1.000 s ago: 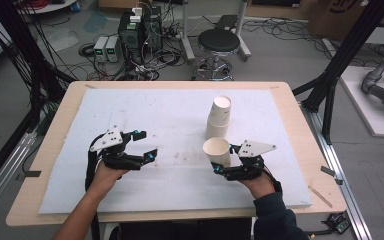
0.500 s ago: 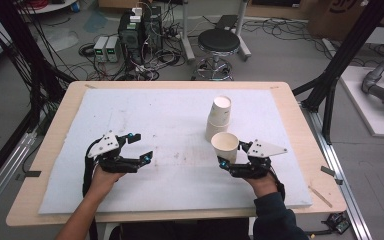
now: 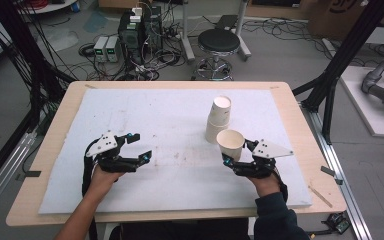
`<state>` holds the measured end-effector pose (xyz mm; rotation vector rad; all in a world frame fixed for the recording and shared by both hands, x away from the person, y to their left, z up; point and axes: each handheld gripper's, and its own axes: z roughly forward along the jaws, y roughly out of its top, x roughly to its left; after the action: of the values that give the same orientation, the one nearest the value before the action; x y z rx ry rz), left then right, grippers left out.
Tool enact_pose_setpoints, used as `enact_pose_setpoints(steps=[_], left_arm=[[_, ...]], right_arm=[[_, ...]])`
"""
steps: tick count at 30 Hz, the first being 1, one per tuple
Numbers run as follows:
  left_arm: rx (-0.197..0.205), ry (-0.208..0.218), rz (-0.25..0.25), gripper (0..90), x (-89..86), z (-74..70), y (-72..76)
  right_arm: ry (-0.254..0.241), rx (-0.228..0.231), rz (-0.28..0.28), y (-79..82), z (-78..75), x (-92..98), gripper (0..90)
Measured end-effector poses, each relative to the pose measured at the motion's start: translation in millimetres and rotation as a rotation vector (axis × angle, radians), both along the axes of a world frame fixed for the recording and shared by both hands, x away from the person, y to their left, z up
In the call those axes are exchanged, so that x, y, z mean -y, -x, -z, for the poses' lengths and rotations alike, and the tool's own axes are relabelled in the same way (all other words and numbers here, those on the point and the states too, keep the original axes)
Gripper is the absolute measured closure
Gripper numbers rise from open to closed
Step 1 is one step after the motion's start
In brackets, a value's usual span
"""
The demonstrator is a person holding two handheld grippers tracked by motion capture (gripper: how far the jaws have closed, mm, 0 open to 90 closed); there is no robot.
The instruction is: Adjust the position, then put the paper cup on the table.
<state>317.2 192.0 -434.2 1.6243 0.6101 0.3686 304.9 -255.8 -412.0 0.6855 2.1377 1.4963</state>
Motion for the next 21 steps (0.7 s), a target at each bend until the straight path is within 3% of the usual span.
enact_pose_setpoints(steps=[5,12,15,21], left_arm=[[-0.004,0.0,-0.001,19.0,-0.5,0.3,-0.1],[-0.016,-0.006,0.0,19.0,-0.3,0.8,-0.1],[-0.014,-0.011,-0.002,19.0,0.0,1.2,-0.6],[-0.018,-0.021,-0.001,19.0,2.0,1.7,-0.7]], right_arm=[[-0.011,0.0,0.053,-3.0,1.3,15.2,33.7],[-0.045,-0.033,0.107,-8.8,10.8,31.3,33.8],[-0.059,-0.058,0.125,-11.8,16.7,35.3,33.8],[-0.023,-0.144,0.148,-18.7,30.2,34.8,33.8]])
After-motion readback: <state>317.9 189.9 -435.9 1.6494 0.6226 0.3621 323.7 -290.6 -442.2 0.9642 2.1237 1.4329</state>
